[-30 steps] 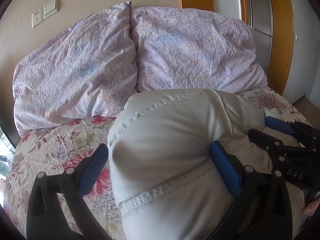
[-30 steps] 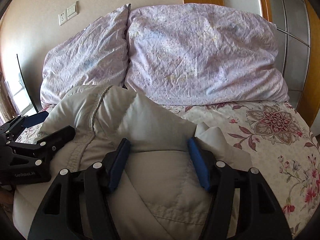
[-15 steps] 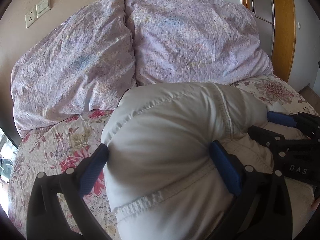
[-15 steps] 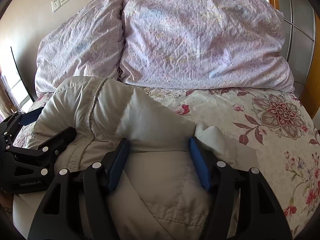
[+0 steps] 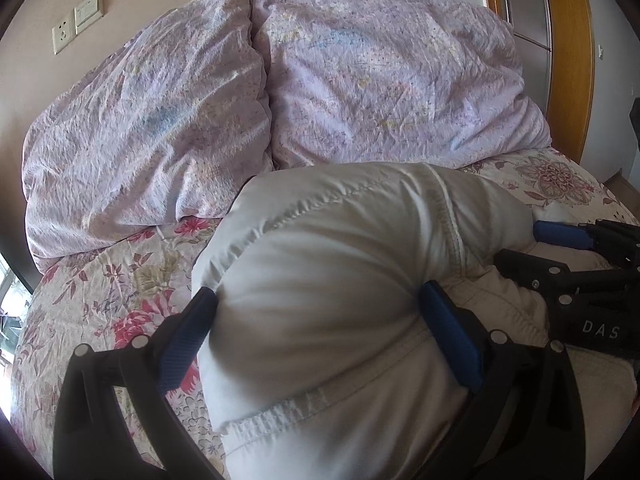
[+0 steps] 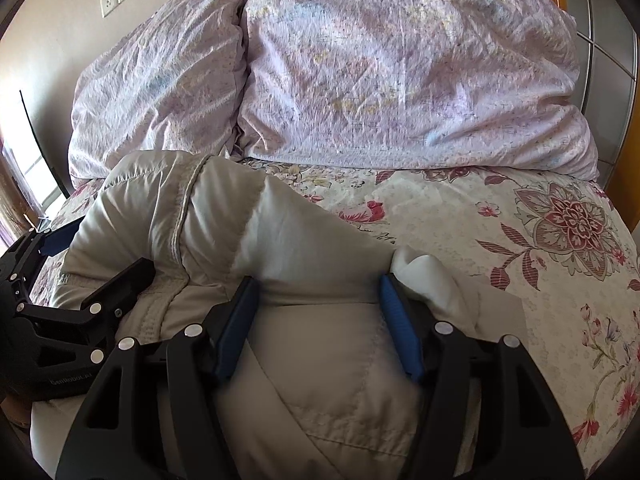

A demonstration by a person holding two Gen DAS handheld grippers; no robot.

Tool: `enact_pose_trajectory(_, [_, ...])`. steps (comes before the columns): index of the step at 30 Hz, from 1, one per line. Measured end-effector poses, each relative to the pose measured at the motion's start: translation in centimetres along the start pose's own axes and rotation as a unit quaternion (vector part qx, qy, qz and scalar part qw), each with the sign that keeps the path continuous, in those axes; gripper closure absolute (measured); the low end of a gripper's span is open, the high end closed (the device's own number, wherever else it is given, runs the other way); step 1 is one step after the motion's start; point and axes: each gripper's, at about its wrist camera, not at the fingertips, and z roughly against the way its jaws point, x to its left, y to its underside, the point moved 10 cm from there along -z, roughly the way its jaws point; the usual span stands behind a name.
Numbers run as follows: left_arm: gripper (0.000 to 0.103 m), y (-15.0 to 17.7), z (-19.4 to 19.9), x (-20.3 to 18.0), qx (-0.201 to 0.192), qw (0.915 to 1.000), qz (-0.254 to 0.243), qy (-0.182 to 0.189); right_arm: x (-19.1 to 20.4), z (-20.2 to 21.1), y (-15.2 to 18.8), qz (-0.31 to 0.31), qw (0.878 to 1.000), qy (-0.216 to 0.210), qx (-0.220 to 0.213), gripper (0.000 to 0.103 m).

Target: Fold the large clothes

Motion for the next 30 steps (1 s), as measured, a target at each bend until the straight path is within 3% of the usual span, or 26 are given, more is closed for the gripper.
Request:
enact_pose_trajectory(9, [0.002, -0.1, -0.2, 0.1, 0.001, 1.0, 0.005, 0.004, -0.2, 0.0, -0.3, 0.004, 1.0, 0.007, -0.006, 0.038])
enact_pose_trajectory(14, [0.002, -0.4, 1.6, 1.0, -0.005, 0.9999, 0.008, 0.007, -0.1, 2.9, -0.2, 0.006, 0.999, 0.023, -0.036, 0.038])
enact_pose_trajectory(19, [0.002, -0.4, 2.1, 1.9, 0.009, 0.9986, 0.041, 0.032, -0.9, 4.3, 0.7, 0.006, 0.998, 0.025, -0.053, 0.036])
enact_pose_trajectory(24, [0.002, -0.7, 2.3, 0.9, -0.013, 0.9996, -0.008, -0.025, -1.3, 2.8, 0.7, 0.003, 0.999, 0.029, -0.035, 0.033])
enact_pose_trajectory(27, [0.002, -0.5, 1.8, 0.6, -0.009, 0.9994, -0.008, -0.032, -1.8, 2.2, 1.0, -0.014, 0.999, 0.011, -0.028, 0.032])
enact_pose_trajectory(30, [0.002, -0.4, 1.4, 0.5, -0.01, 0.999, -0.013, -0.042, -1.8, 1.8, 1.0, -0.009, 0.999, 0.024, -0.026, 0.032])
